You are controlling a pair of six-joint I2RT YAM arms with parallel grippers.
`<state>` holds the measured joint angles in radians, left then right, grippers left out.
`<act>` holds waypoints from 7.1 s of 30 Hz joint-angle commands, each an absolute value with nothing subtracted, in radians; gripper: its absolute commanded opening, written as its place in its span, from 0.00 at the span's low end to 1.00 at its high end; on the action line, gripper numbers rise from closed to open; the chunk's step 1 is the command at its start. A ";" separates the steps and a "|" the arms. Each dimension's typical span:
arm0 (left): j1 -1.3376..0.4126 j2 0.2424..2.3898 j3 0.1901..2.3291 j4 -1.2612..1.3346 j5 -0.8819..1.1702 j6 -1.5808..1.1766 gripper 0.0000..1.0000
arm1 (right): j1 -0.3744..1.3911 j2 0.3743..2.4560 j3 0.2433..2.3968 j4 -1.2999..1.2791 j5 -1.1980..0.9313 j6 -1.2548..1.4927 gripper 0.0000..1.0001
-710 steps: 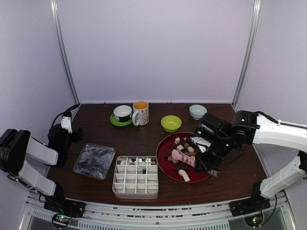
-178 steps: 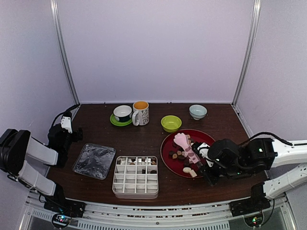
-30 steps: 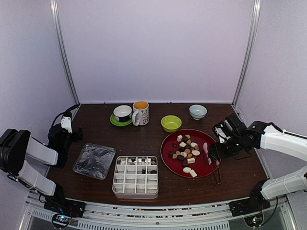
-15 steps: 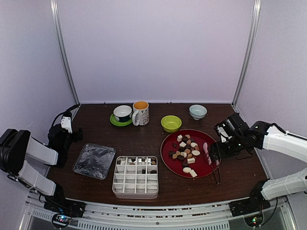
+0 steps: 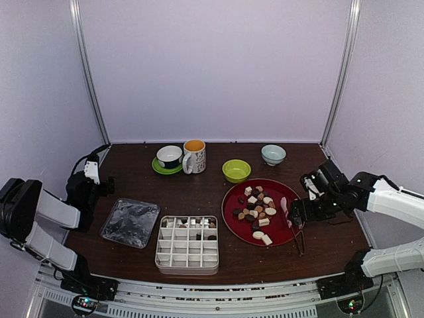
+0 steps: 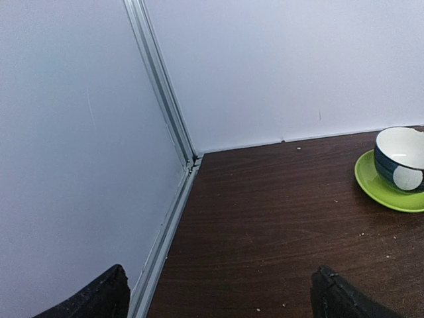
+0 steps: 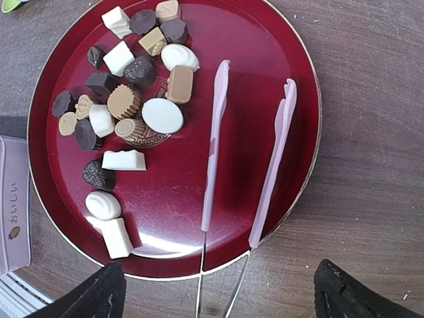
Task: Pack the chocolate
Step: Adjust the clamp on the plate, then pick up the clamp from the plate, then pick up the fake chocolate from the plate.
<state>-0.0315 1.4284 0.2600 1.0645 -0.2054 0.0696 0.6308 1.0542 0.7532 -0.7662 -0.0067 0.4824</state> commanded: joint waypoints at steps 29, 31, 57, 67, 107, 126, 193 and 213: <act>-0.023 1.428 0.276 1.092 -0.211 0.069 0.98 | 0.706 1.188 0.614 -0.621 0.041 0.646 0.63; -0.023 1.428 0.276 1.092 -0.210 0.069 0.98 | 0.718 1.199 0.616 -0.621 0.052 0.647 0.61; -0.023 1.428 0.276 1.091 -0.211 0.069 0.98 | 0.767 1.174 0.717 -0.713 0.149 0.638 0.22; -0.022 1.428 0.276 1.092 -0.210 0.069 0.98 | 0.767 1.154 0.746 -0.692 0.155 0.613 0.22; -0.022 1.428 0.276 1.092 -0.211 0.069 0.98 | 0.769 1.156 0.784 -0.738 0.076 0.541 0.24; -0.022 1.427 0.276 1.091 -0.210 0.069 0.98 | 0.769 1.128 0.796 -0.788 0.049 0.545 0.24; -0.022 1.428 0.276 1.092 -0.210 0.069 0.98 | 0.770 1.143 0.795 -0.852 -0.071 0.521 0.24; -0.023 1.428 0.276 1.091 -0.210 0.068 0.98 | 0.770 1.141 0.801 -0.853 -0.067 0.531 0.24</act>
<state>-0.0315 1.4284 0.2600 1.0645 -0.2054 0.0696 0.7666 1.1492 0.7792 -0.8490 -0.0715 0.5274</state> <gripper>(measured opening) 0.978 0.245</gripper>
